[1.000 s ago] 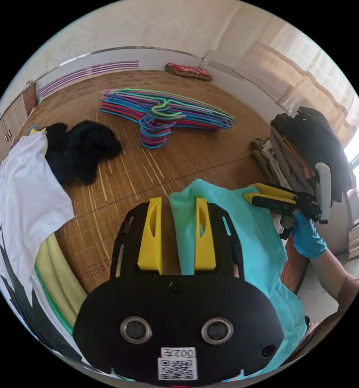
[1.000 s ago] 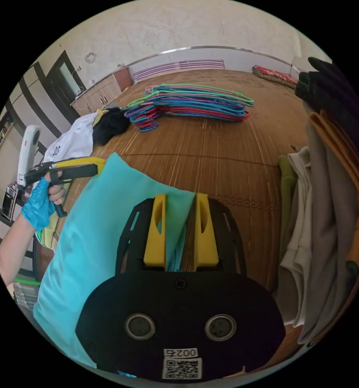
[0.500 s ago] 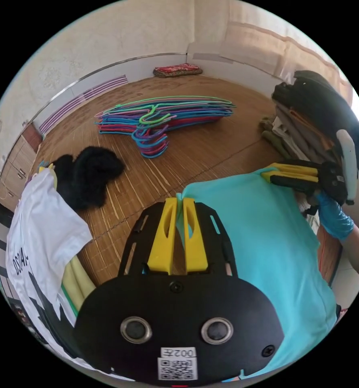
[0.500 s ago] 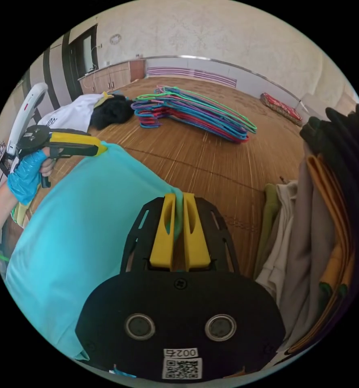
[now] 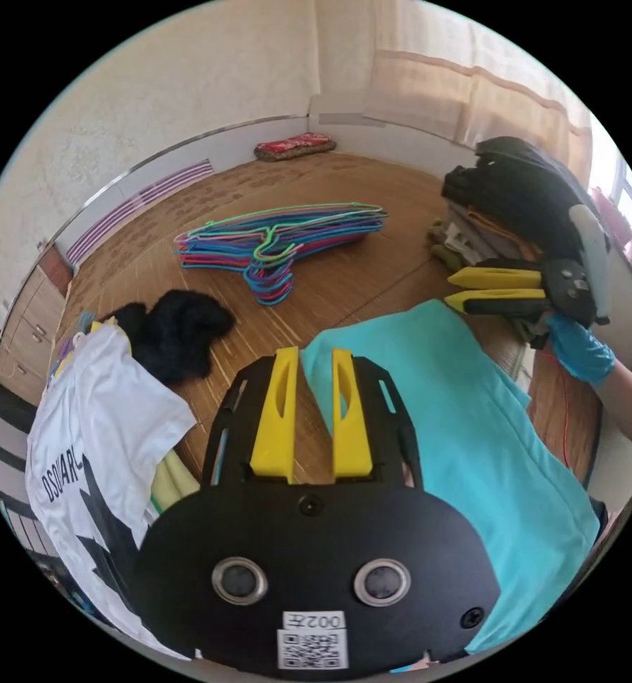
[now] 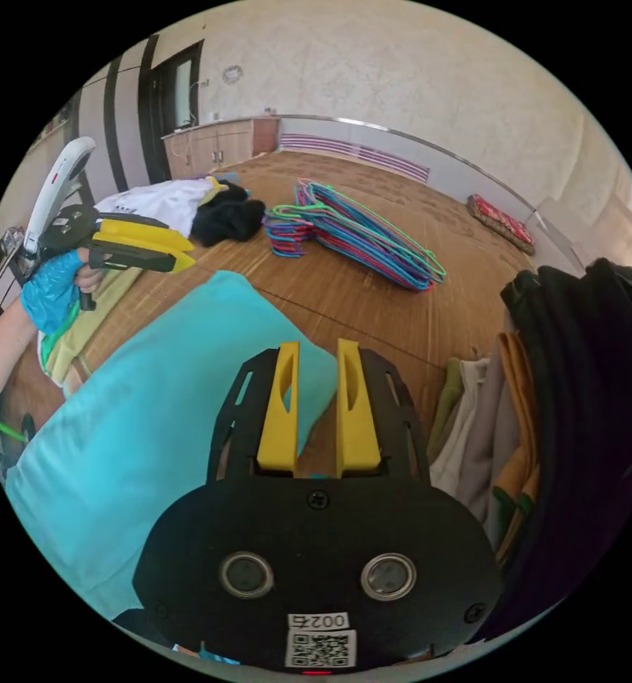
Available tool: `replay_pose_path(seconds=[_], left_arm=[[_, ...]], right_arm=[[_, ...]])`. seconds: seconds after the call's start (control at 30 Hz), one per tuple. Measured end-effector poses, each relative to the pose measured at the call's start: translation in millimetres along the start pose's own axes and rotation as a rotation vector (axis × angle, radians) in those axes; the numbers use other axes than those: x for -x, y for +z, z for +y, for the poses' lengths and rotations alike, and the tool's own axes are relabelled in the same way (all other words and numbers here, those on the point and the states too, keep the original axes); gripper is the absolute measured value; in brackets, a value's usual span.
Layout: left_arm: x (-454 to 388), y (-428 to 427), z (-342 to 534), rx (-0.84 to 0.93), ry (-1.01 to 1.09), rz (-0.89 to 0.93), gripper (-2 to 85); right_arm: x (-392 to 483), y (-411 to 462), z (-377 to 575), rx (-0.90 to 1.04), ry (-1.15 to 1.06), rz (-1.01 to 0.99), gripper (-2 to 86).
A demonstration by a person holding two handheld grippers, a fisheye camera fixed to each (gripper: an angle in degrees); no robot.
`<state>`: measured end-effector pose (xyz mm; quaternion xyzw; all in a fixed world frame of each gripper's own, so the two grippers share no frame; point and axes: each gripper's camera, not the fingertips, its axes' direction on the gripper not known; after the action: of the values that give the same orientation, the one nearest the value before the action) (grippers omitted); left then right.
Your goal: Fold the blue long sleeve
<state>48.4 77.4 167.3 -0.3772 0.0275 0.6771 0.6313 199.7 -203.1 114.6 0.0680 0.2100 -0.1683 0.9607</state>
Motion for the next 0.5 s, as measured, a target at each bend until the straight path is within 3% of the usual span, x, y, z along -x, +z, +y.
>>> replay_pose_path(seconds=[0.1, 0.23, 0.5], left_arm=[[-24.3, 8.8, -2.5, 0.044, 0.104, 0.084, 4.0], [-43.9, 44.2, -1.6, 0.170, 0.148, 0.012, 3.7], [-44.2, 51.8, 8.3, 0.107, 0.047, -0.005, 3.5]], right_arm=[[18.2, 7.4, 0.4, -0.010, -0.031, -0.078, 9.2], [35.9, 33.9, -6.8, 0.052, -0.053, -0.087, 9.5], [21.9, 59.4, -14.4, 0.130, 0.029, -0.123, 10.4]])
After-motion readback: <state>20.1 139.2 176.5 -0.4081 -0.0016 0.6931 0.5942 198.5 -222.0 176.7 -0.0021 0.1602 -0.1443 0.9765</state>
